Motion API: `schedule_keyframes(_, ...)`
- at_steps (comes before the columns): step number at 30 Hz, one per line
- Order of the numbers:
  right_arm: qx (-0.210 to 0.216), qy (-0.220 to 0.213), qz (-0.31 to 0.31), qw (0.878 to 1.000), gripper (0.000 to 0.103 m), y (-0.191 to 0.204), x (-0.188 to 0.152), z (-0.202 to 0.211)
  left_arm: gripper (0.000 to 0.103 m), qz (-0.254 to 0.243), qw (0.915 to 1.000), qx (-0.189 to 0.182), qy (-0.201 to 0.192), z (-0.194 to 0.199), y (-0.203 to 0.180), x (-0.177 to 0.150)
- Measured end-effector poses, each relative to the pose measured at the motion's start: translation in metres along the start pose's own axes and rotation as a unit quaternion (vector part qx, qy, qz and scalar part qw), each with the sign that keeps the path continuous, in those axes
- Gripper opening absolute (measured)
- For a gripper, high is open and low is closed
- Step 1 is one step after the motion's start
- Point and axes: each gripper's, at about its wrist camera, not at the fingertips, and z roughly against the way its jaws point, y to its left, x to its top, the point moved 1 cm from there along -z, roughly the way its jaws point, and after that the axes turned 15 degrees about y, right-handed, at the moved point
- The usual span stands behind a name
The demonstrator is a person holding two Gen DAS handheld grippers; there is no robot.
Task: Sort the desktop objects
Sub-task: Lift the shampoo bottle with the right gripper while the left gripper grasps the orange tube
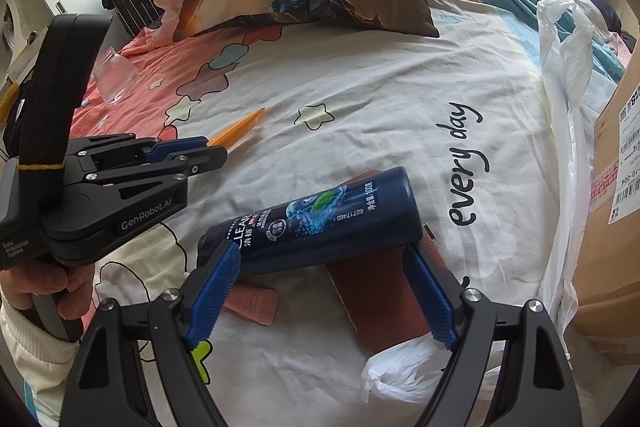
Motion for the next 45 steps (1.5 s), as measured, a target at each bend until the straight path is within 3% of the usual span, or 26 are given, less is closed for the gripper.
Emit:
schedule_keyframes(6, 0.013, -0.003, -0.008, 1.000, 0.081, -0.001, 0.000, 0.000, 0.016, 0.002, 1.0000, -0.003, -0.002, 0.003, 0.001, -0.007)
schedule_keyframes(12, 0.053, 0.019, -0.036, 0.998, 0.081, -0.002, 0.017, -0.013, 0.016, 0.000, 1.0000, -0.004, -0.001, 0.005, 0.001, -0.014)
schedule_keyframes(16, 0.072, 0.011, -0.060, 0.996, 0.081, -0.002, 0.029, -0.015, 0.016, -0.001, 1.0000, -0.002, -0.002, 0.008, 0.001, -0.017)
schedule_keyframes(17, 0.069, 0.007, -0.062, 0.996, 0.074, 0.000, 0.029, -0.015, 0.016, -0.001, 1.0000, -0.002, -0.002, 0.008, 0.001, -0.018)
schedule_keyframes(18, 0.058, 0.005, -0.058, 0.997, 0.056, 0.002, 0.030, -0.015, 0.016, -0.001, 1.0000, -0.001, -0.002, 0.009, 0.002, -0.019)
schedule_keyframes(21, 0.057, 0.006, -0.040, 0.998, 0.033, 0.008, 0.029, -0.016, 0.016, -0.002, 1.0000, 0.000, -0.002, 0.011, 0.001, -0.021)
schedule_keyframes(28, 0.055, 0.021, -0.034, 0.998, 0.033, 0.013, 0.036, -0.018, 0.016, -0.003, 1.0000, -0.002, -0.001, 0.009, -0.002, -0.023)
schedule_keyframes(35, 0.066, 0.059, -0.038, 0.995, 0.040, 0.020, 0.050, -0.040, 0.016, -0.001, 1.0000, -0.002, 0.004, 0.006, 0.000, -0.025)
schedule_keyframes(45, 0.051, 0.030, -0.004, 0.998, 0.032, 0.035, 0.046, -0.033, 0.016, 0.003, 1.0000, 0.001, 0.005, 0.006, 0.004, -0.030)
